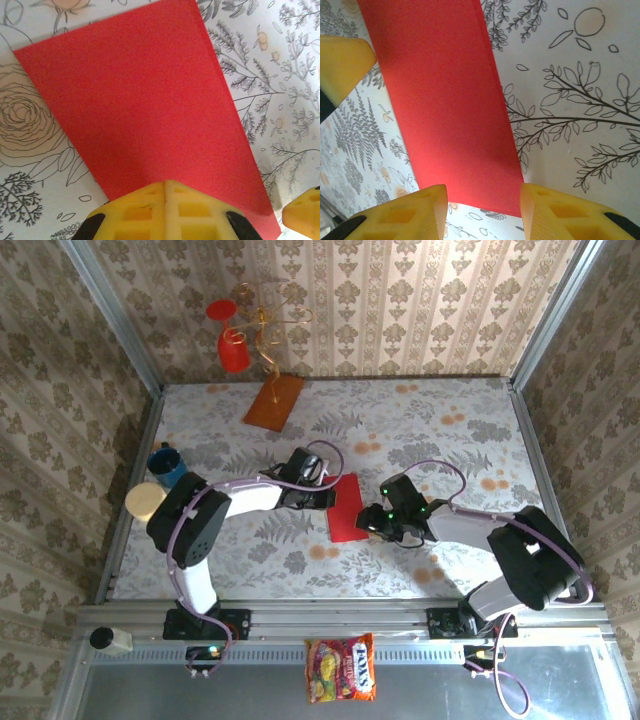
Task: Fold a paper plane with a square sheet of paper (pick it up from the middle)
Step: Fold the triangle a second time at the center of the table.
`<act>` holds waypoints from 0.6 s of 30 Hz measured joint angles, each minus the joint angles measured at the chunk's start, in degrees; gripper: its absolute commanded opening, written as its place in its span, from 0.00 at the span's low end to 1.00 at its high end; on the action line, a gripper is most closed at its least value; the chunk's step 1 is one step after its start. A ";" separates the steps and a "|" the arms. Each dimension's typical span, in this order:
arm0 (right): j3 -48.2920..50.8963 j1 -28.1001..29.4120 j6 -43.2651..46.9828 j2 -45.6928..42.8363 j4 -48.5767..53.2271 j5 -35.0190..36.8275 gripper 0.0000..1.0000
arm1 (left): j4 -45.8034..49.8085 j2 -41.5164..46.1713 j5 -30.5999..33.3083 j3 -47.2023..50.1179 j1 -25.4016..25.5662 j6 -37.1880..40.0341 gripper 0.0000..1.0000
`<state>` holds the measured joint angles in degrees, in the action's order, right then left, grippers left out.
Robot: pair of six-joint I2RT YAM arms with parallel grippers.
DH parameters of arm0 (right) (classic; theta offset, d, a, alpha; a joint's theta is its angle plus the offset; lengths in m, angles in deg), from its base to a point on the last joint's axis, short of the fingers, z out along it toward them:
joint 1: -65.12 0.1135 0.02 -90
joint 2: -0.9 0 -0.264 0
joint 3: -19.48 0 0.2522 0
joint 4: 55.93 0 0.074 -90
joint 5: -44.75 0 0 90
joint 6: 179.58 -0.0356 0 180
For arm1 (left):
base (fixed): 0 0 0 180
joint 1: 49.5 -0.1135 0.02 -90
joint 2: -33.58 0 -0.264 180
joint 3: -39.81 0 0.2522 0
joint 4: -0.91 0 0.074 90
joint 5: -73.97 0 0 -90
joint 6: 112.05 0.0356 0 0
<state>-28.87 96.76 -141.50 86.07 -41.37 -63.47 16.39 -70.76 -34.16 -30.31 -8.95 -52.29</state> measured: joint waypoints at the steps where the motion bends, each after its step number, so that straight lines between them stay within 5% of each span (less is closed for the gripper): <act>1: 0.00 0.00 0.22 0.11 0.11 0.04 0.43 | 0.00 -0.22 -0.02 0.00 0.04 0.00 0.00; 18: -1.05 -0.52 0.81 1.95 1.33 -0.63 0.38 | -3.89 -1.84 -0.04 1.27 0.31 -0.02 0.00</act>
<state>-29.92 96.24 -140.69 88.01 -40.04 -64.10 12.50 -72.59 -34.20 -29.04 -8.64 -52.31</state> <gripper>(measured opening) 0.389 0.050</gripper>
